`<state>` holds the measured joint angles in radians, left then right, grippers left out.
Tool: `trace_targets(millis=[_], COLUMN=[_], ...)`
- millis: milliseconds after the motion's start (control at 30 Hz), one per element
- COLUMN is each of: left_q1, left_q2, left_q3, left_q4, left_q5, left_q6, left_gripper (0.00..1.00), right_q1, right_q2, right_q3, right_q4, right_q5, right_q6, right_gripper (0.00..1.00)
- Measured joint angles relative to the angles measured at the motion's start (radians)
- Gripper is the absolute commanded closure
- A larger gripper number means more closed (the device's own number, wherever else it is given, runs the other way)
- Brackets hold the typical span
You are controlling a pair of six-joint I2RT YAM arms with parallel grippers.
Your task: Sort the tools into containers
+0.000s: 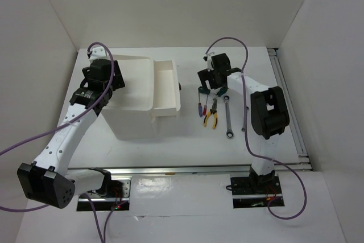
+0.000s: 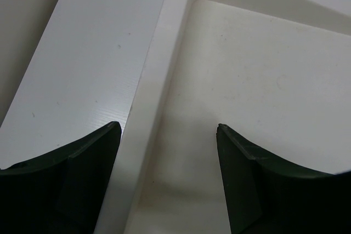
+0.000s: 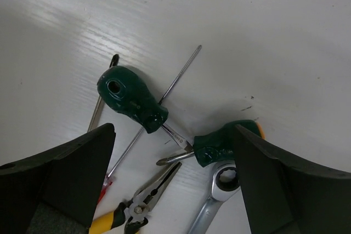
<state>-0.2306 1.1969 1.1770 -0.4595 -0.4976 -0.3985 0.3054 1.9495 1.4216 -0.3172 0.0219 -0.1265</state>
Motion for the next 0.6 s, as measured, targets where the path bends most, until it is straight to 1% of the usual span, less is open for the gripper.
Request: trace_targets(millis=[33, 133, 267, 467, 600], left_q1=[-0.001, -0.003, -0.004, -0.004, -0.004], left_q2=[0.000, 0.000, 0.000, 0.000, -0.001], left_q3=[0.000, 0.000, -0.001, -0.002, -0.002], left_q4=[0.000, 0.000, 0.002, 0.002, 0.002], left_q5=[0.000, -0.003, -0.004, -0.004, -0.004], left_q6=[0.000, 0.000, 0.001, 0.001, 0.000], left_gripper=[0.18, 0.17, 0.17, 0.17, 0.17], right_q1=[0.000, 0.000, 0.006, 0.027, 0.046], right_q2=[0.006, 0.044, 0.100, 0.112, 0.129], right_q3=[0.004, 0.025, 0.047, 0.060, 0.093], right_q4=[-0.006, -0.021, -0.043, -0.069, -0.068], right_q5=[-0.005, -0.031, -0.065, -0.086, -0.092], right_q6=[-0.007, -0.023, -0.031, -0.046, -0.051], right_gripper=[0.07, 0.11, 0.11, 0.14, 0.18])
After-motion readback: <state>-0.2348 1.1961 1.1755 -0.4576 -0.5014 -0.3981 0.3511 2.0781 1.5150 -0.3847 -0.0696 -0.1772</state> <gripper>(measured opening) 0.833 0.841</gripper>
